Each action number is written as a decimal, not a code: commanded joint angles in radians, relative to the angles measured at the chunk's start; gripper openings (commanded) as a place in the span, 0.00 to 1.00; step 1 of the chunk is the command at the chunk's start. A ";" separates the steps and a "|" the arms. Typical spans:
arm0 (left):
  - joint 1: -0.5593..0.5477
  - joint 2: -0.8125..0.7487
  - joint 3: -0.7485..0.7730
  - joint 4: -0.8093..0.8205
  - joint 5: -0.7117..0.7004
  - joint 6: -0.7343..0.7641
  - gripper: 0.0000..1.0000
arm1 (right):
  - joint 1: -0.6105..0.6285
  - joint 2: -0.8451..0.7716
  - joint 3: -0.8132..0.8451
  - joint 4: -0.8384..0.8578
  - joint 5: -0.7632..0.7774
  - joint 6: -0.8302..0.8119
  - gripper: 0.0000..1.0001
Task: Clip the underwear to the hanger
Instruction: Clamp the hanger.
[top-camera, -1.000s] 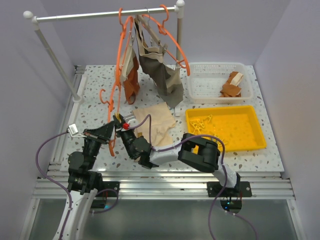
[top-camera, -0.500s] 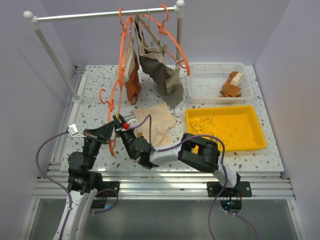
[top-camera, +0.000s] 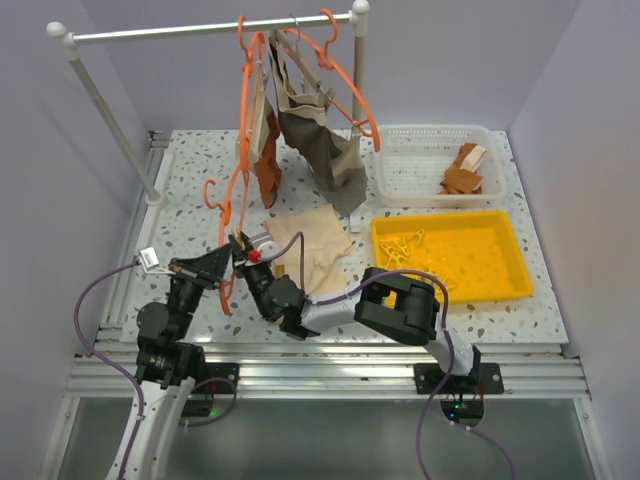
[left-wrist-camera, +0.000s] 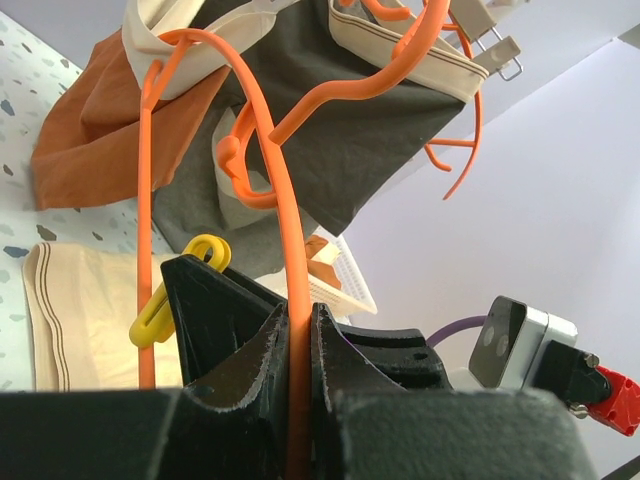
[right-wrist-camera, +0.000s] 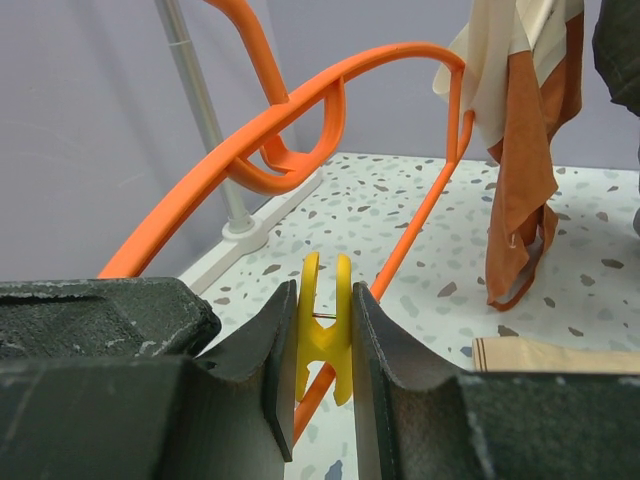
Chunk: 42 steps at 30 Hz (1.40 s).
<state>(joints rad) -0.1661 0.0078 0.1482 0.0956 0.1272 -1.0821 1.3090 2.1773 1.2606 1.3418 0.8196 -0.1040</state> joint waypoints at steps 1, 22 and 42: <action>-0.004 -0.146 0.001 0.069 0.017 -0.010 0.00 | 0.006 0.010 -0.026 0.246 0.004 0.016 0.00; -0.004 -0.146 0.001 0.084 0.012 -0.009 0.00 | 0.038 0.041 -0.041 0.194 -0.045 0.053 0.00; -0.004 -0.147 0.008 0.084 0.015 -0.007 0.00 | 0.082 0.056 -0.089 0.129 -0.116 0.129 0.00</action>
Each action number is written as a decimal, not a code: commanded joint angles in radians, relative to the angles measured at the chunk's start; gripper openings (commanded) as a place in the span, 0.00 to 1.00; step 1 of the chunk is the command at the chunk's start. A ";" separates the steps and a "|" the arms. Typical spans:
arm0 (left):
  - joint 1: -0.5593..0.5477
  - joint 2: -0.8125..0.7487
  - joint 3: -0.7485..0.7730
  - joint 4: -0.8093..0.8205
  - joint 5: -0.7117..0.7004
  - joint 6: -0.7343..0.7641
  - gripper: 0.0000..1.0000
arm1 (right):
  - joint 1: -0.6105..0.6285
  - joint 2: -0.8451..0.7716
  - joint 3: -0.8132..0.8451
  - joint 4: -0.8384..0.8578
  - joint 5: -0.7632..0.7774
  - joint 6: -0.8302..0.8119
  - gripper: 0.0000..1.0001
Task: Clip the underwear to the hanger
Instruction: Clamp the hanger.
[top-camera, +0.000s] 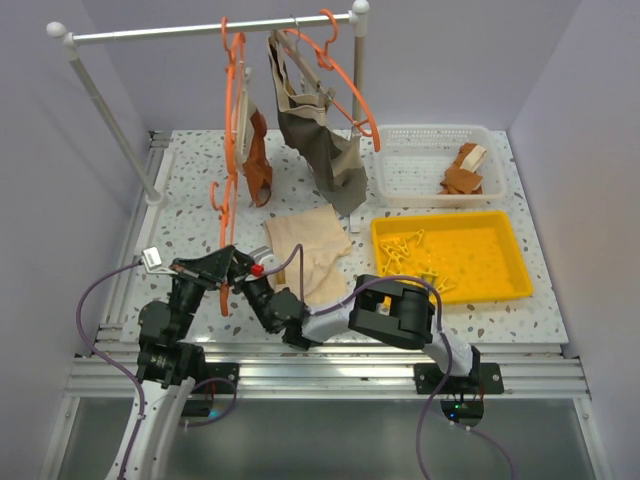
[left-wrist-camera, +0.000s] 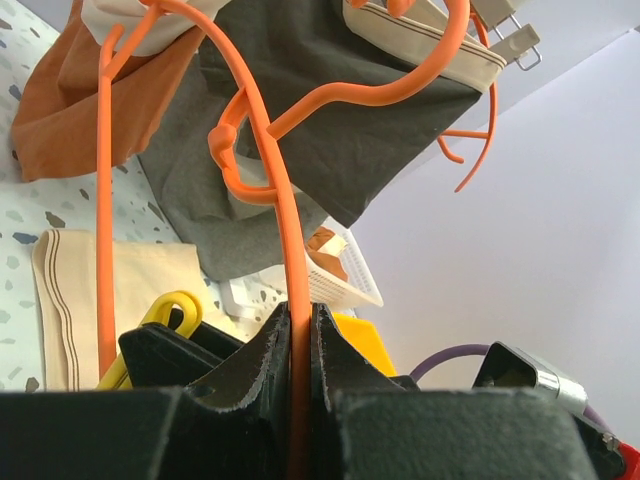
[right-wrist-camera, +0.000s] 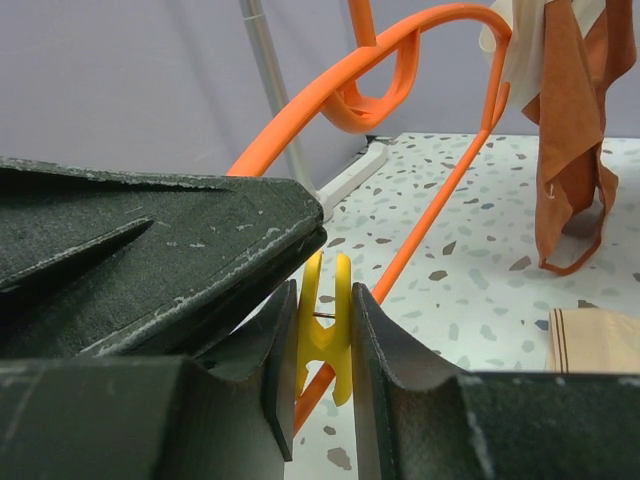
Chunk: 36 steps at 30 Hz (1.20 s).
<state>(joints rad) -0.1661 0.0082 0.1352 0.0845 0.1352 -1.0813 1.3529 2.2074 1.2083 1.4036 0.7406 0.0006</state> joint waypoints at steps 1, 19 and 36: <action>-0.004 -0.148 0.023 0.095 0.007 -0.008 0.00 | 0.038 0.023 -0.045 0.069 -0.038 0.019 0.00; -0.004 -0.148 0.037 0.048 0.000 0.003 0.00 | 0.038 -0.097 -0.220 0.208 0.029 -0.103 0.84; -0.004 -0.149 0.197 -0.322 -0.127 0.173 0.00 | 0.037 -0.383 -0.429 0.204 0.017 -0.188 0.94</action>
<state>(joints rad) -0.1661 0.0078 0.2623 -0.1261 0.0700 -0.9741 1.3857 1.9251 0.8089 1.3163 0.7414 -0.1402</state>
